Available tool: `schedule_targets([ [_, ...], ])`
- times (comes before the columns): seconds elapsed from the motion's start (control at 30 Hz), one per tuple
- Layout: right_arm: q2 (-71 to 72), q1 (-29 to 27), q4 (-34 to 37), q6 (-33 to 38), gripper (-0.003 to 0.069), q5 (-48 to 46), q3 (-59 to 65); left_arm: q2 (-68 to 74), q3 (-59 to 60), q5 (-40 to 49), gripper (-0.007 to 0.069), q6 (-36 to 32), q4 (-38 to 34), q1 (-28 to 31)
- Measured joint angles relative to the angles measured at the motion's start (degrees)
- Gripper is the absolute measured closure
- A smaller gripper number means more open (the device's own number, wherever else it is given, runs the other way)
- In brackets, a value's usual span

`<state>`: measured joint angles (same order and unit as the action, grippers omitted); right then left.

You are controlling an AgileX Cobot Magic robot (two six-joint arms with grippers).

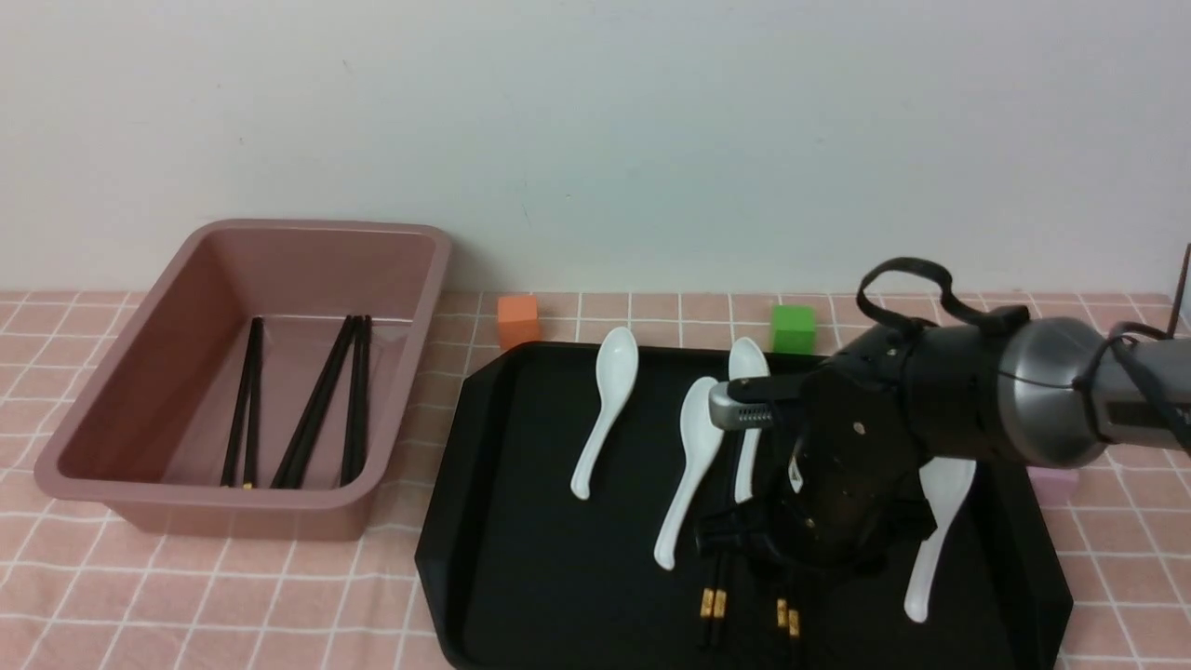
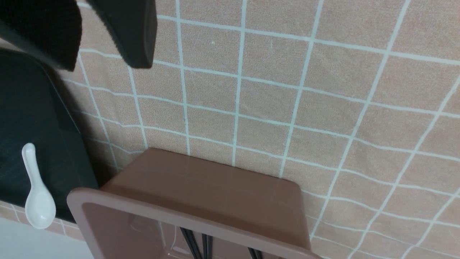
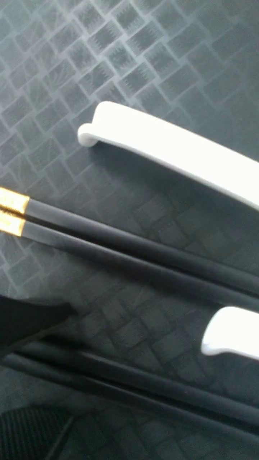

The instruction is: On pink tablecloth take chopsticks from black tray and put them in box.

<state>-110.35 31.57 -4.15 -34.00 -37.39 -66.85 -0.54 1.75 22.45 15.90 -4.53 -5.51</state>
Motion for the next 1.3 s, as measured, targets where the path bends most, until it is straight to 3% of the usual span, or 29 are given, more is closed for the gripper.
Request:
schedule_targets([
  [0.23,-0.79,0.0,0.06,0.0,0.0349,-1.26,-0.81,0.0,0.0,0.0,0.0386,0.0,0.0,0.0],
  [0.47,-0.91,-0.1,0.19,-0.13,0.0519,-1.69,-0.96,0.0,0.0,0.0,0.0386,0.0,0.0,0.0],
  [0.8,1.69,-0.1,0.67,-0.13,0.0522,-4.69,-0.14,0.0,0.0,0.0,0.0386,0.0,0.0,0.0],
  [1.1,15.5,0.15,-0.41,0.0,0.0522,-8.79,-0.71,0.0,0.0,0.0,0.0386,0.0,0.0,0.0],
  [1.3,15.58,5.29,4.15,6.66,0.0522,-8.48,-12.08,0.0,0.0,0.0,0.0386,0.0,0.0,0.0],
])
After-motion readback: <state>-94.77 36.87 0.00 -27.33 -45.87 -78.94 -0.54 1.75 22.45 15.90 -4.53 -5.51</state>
